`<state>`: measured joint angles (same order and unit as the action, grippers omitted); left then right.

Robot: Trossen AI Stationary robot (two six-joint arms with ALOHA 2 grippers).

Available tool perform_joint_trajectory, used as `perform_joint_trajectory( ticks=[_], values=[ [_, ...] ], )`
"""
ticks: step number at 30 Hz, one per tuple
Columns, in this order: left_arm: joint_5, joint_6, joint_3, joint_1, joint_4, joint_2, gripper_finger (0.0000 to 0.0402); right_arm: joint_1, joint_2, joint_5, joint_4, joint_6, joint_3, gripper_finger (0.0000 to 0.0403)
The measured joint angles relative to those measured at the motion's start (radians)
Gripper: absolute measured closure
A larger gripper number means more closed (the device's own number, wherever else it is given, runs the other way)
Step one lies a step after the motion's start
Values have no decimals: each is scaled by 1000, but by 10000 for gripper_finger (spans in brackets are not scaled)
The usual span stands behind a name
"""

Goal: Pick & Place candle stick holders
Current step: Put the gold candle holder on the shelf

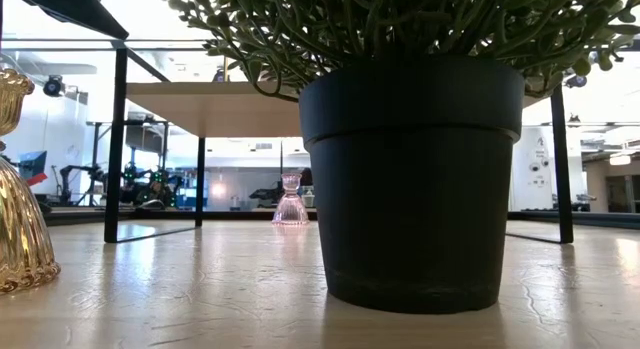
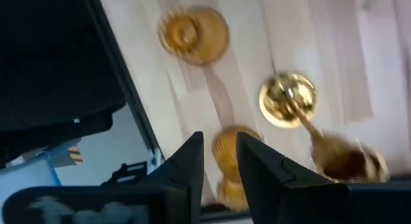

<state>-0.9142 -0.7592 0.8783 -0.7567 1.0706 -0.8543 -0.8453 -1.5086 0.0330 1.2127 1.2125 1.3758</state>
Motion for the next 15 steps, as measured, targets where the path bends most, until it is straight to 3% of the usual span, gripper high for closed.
perform_joint_trajectory(
  ticks=[9,15],
  values=[
    [0,0,0,0,0,0,380,-199,91,-173,71,324,-13,334],
    [0,0,0,0,0,0,381,-275,106,-195,71,495,-106,326]
  ],
)
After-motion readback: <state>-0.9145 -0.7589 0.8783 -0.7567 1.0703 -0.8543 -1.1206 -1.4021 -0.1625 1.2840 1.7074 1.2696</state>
